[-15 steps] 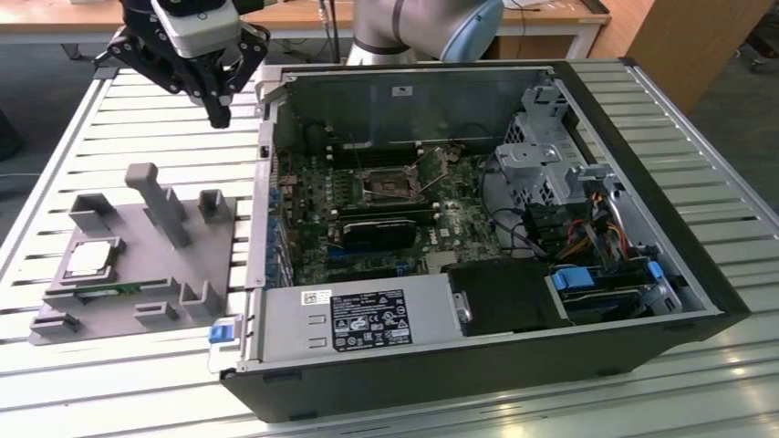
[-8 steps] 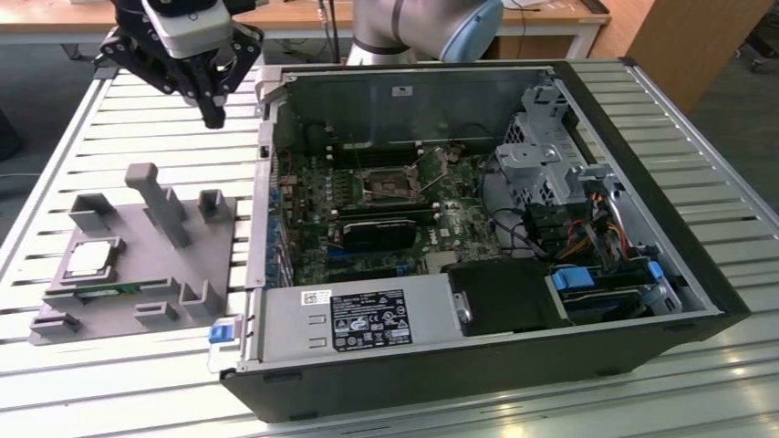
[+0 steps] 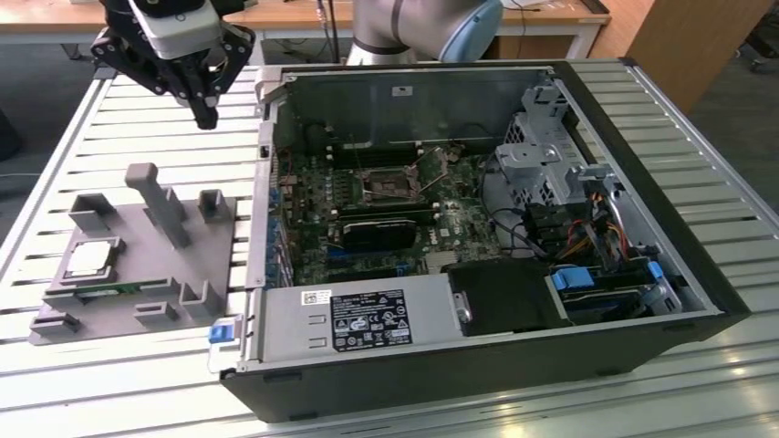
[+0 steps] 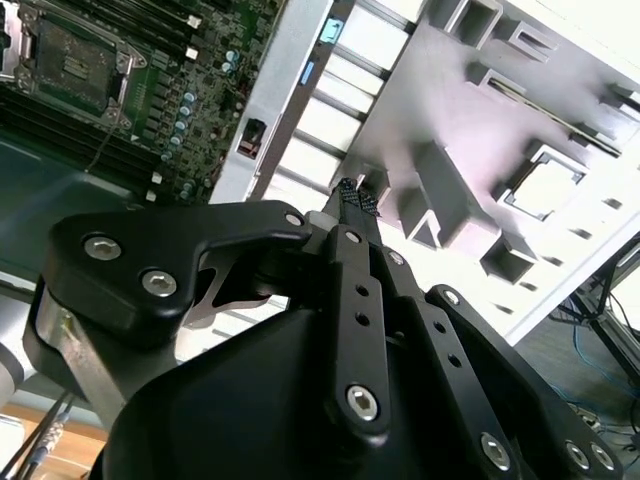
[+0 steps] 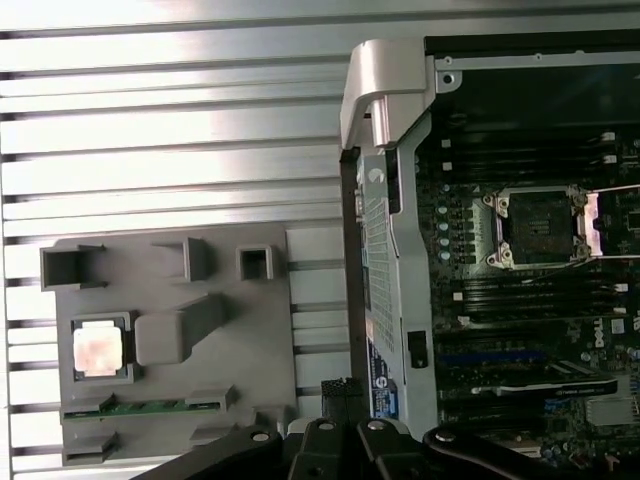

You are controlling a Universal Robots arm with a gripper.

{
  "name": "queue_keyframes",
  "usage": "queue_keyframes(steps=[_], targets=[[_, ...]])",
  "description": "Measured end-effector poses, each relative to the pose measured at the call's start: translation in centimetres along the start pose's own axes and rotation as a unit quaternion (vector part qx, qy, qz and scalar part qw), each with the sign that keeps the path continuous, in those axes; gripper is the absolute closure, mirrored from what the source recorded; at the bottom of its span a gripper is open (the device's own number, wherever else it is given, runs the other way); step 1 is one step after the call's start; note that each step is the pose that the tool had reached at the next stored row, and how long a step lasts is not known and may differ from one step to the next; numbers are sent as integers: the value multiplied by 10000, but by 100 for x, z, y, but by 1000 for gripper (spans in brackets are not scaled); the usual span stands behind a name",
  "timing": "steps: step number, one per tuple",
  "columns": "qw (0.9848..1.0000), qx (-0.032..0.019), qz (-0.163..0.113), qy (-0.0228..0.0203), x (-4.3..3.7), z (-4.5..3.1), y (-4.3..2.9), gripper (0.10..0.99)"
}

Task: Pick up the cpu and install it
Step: 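Reach for the cpu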

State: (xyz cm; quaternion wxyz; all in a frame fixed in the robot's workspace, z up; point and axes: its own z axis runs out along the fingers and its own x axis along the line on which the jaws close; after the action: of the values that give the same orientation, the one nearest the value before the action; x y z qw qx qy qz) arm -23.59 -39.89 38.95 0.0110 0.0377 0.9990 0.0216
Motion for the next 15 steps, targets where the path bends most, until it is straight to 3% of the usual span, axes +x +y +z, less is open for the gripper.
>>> queue_keyframes(steps=[15], targets=[[10000, 0, 0, 5, 141, 4, -11, 980]])
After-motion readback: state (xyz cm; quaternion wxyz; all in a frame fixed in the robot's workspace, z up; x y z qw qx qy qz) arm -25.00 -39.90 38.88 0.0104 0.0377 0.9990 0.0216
